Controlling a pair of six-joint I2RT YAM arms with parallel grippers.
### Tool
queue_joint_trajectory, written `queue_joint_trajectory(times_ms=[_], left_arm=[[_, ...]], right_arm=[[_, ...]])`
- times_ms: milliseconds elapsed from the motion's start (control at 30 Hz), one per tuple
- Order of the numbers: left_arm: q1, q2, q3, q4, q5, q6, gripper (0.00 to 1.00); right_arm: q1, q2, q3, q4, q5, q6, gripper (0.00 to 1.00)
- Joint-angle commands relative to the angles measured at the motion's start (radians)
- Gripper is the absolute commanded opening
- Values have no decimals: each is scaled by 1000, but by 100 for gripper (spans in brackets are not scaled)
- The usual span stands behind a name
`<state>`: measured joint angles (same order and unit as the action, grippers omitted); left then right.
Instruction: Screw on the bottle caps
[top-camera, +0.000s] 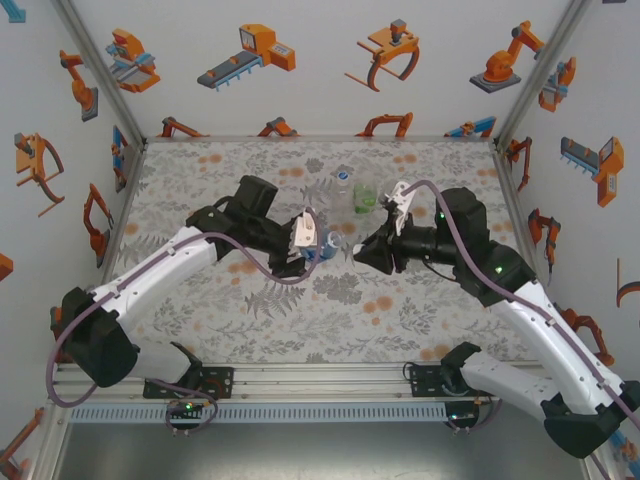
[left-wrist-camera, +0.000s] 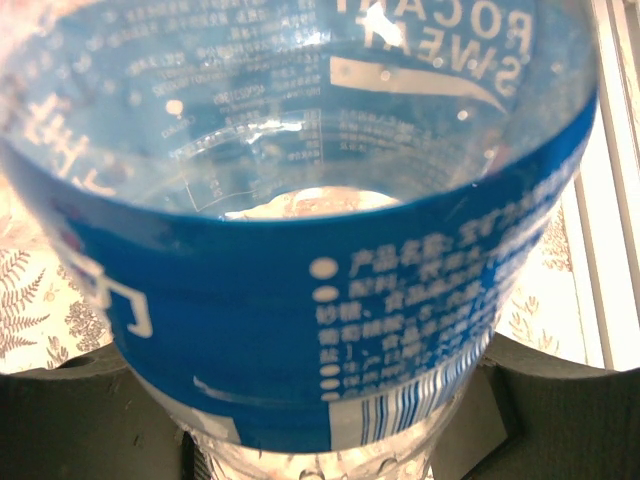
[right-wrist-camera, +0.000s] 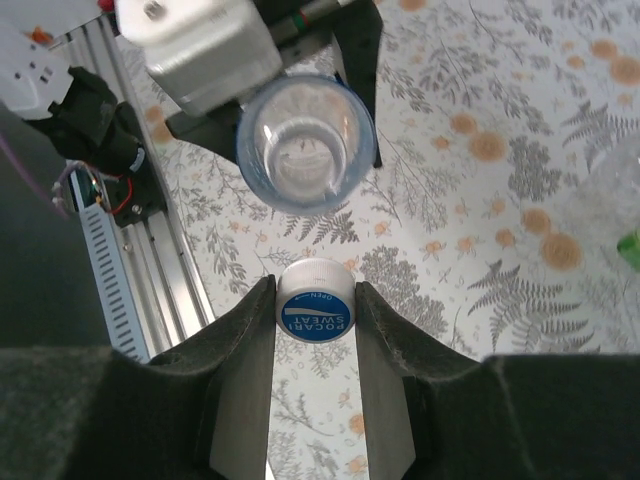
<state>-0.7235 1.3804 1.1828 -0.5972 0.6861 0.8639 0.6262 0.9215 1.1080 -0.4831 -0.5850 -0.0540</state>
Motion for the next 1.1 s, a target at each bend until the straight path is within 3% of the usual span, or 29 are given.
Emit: queue_joint_trajectory(times_ms=[0,267,467,1067], left_arm=[[-31,10,42,-69,-23,50,0],[-65,1,44,-86,-47,67,0],[-80,-20,37,-90,-72,80,0],[-95,0,52,-117,-88,82,0]], right_arm=[[19,-25,1,42,-78,-153,0],[34,-32,46,-15,-95,-368,0],[39,-36,54,-57,-186,-569,0],[70,46,77,-66,-195,-627,0]])
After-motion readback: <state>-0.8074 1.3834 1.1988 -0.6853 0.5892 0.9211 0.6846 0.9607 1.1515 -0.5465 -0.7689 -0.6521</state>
